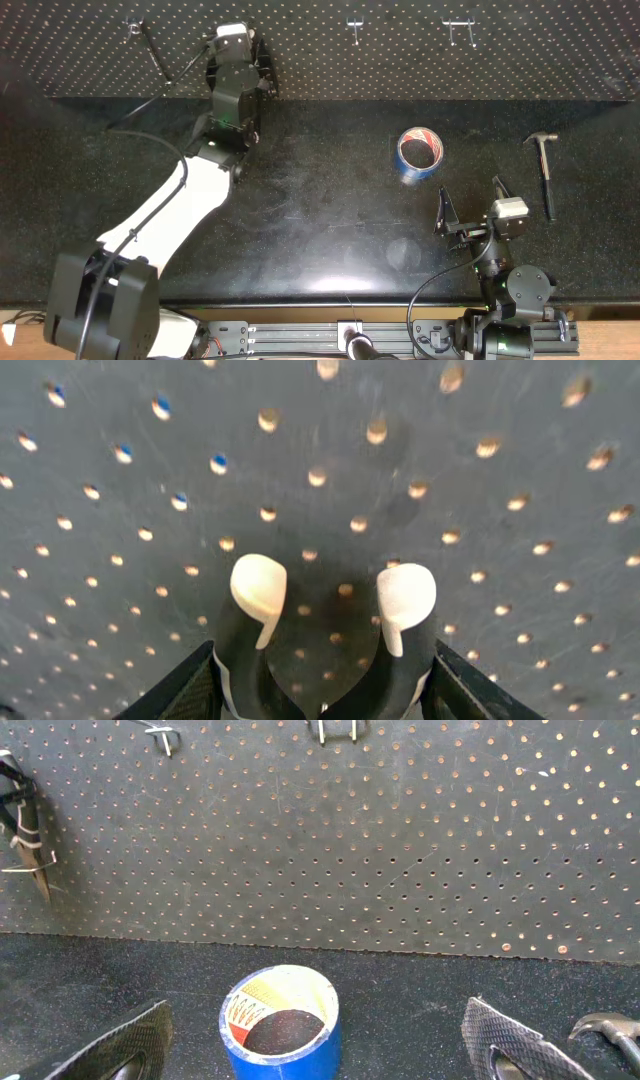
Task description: Place Tools Onto Pegboard
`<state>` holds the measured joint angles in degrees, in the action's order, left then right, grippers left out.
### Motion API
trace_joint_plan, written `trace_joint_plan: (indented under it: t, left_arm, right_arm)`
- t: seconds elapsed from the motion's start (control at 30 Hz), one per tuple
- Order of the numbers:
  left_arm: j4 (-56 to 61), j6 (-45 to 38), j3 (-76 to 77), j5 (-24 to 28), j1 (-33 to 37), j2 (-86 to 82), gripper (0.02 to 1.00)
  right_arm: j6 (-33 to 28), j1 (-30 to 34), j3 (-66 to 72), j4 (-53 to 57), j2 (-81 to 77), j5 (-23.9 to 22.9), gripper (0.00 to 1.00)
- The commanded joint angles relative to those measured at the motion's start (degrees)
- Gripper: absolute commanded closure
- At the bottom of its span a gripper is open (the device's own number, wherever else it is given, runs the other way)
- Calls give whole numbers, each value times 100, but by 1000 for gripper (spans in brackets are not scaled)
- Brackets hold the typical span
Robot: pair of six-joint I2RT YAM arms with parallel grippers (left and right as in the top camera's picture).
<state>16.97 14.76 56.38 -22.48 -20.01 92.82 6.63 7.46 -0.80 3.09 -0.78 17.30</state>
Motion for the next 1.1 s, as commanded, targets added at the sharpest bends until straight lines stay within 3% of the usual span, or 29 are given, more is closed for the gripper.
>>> trace_joint_plan:
  t: [0.03,0.1,0.13,0.17,0.2,0.3,0.37,0.43,0.47,0.5,0.57,0.67,0.7,0.77,0.97,1.1]
  left_arm:
    - [-297,-72,39,-131,63,57,991]
    - [-304,-72,39,-131,68,57,934]
    - [-302,-70,42,-129,68,52,397]
    - [-304,-70,42,-129,66,33,99]
    - [-308,-70,42,-103,66,-85,18]
    - [-514,-70,39,-81,66,-857,23]
    - [-1412,-70,37,334,114,-1832,23]
    - [-2747,-70,-210,1226,463,-3359,25]
    - [-3095,-70,-498,1808,728,-4148,23]
    - [-3136,-72,-894,2052,988,-4830,23]
    - [-2763,-72,-2358,2105,1471,-6273,23]
    - [-369,-70,-4336,2601,1749,-7344,23]
    - [605,-72,-4999,2581,1786,-7648,23]
    - [852,-70,-5593,2579,1784,-8081,23]
    - [-1919,-70,-5606,2769,1759,-9256,23]
    - [-2124,-70,-5606,2728,1775,-9263,23]
  right_arm:
    - [42,11,33,11,46,35,45]
    - [42,13,33,11,46,35,49]
    - [42,11,33,11,46,35,47]
    - [44,13,33,11,46,35,47]
    - [42,11,33,11,46,35,47]
    - [42,13,33,11,46,35,47]
    - [42,13,33,11,46,35,47]
    - [42,13,33,11,46,35,49]
    - [42,11,33,11,46,35,47]
    - [42,13,33,11,46,35,47]
    - [42,13,33,11,46,35,47]
    - [42,11,33,11,46,35,49]
    - [42,11,33,11,46,35,47]
    - [42,13,33,11,46,35,47]
    - [42,13,33,11,46,35,47]
    - [42,11,33,11,46,35,49]
